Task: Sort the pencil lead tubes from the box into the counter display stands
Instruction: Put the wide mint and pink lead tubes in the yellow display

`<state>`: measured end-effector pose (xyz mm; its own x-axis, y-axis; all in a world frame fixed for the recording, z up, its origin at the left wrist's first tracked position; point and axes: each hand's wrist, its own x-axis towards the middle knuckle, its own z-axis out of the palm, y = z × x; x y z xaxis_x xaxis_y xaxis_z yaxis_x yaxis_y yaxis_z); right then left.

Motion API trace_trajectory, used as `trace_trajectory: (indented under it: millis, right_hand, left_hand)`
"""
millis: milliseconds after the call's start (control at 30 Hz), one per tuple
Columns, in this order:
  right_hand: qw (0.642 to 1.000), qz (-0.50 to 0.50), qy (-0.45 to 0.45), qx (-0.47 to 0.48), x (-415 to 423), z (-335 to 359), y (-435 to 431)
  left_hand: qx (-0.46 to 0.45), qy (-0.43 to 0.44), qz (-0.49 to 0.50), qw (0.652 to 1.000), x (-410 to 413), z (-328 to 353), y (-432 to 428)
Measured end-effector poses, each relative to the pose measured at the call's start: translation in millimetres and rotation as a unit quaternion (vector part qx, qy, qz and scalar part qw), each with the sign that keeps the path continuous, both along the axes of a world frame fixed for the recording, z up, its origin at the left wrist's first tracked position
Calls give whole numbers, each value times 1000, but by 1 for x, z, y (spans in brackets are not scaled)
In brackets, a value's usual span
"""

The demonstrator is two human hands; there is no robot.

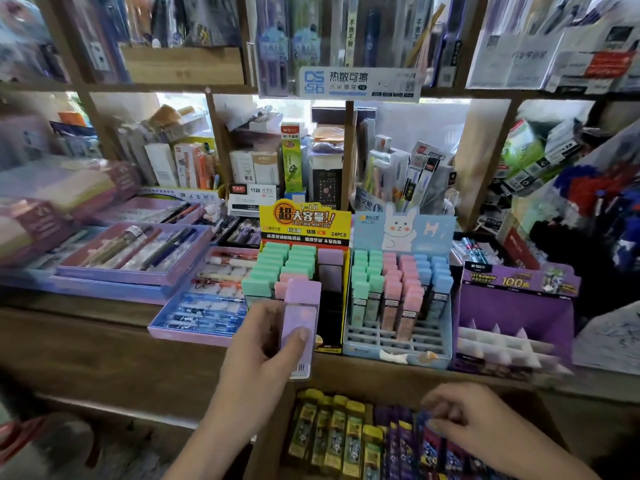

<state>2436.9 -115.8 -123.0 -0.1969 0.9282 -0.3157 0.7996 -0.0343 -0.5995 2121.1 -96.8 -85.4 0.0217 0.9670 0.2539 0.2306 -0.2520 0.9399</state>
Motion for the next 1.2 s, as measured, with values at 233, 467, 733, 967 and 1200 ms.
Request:
trace_trajectory:
  millis: [233, 467, 733, 967, 1200]
  right_hand:
    - [995, -8, -21, -97, 25, -43, 2]
    - [993, -21, -6, -113, 29, -46, 3]
    - [992, -26, 17, -125, 31, -44, 3]
    - [989, -47, 34, -139, 32, -47, 4]
    - [986, -63, 42, -149, 33, -53, 5]
  left_hand:
    - [51, 52, 1, 997, 10, 39, 33]
    - [66, 70, -34, 995, 21, 66, 73]
    - [76, 171, -51, 981, 24, 75, 126]
    - [93, 233, -90, 964, 30, 78, 139]
    - [66, 277, -67, 956, 26, 73, 146]
